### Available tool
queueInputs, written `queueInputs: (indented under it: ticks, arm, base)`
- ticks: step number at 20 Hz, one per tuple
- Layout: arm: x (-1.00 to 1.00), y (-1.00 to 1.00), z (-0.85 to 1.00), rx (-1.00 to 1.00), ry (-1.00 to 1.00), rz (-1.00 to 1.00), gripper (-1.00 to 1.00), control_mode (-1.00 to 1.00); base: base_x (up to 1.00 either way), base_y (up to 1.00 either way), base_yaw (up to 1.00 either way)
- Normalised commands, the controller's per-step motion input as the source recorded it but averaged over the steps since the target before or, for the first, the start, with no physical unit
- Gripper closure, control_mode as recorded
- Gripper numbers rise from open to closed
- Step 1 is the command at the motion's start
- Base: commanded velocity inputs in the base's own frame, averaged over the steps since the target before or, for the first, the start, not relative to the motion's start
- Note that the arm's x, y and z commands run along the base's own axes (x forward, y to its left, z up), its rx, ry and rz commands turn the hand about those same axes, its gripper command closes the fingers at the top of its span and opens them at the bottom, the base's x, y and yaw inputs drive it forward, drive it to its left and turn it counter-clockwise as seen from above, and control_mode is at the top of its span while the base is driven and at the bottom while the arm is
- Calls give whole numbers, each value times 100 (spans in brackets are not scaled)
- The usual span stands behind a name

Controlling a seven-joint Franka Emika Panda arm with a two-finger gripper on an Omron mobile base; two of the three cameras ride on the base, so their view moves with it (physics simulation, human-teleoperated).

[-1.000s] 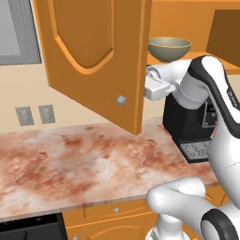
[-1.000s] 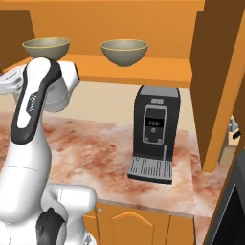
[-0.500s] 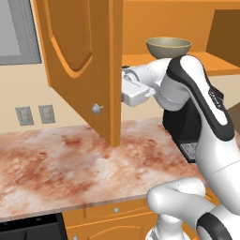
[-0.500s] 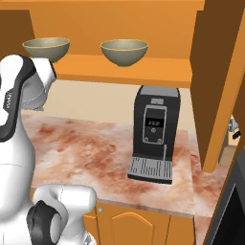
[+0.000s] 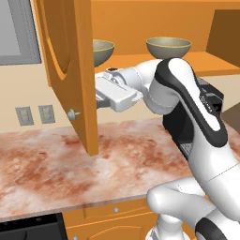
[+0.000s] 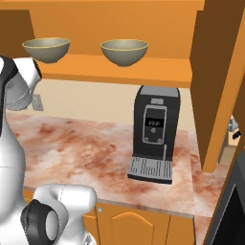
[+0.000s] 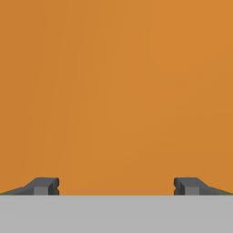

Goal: Move the bowls from the cabinet to the plates on the dining table.

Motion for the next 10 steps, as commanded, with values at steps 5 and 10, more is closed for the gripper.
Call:
queueInputs:
  ticks: [5,10]
  arm:
    - [0,5,-5,-3,0,0,-100,-100]
    - [-20,11,-11,-3,0,0,-100,-100]
  base:
    - [0,0,0]
    - [0,0,0]
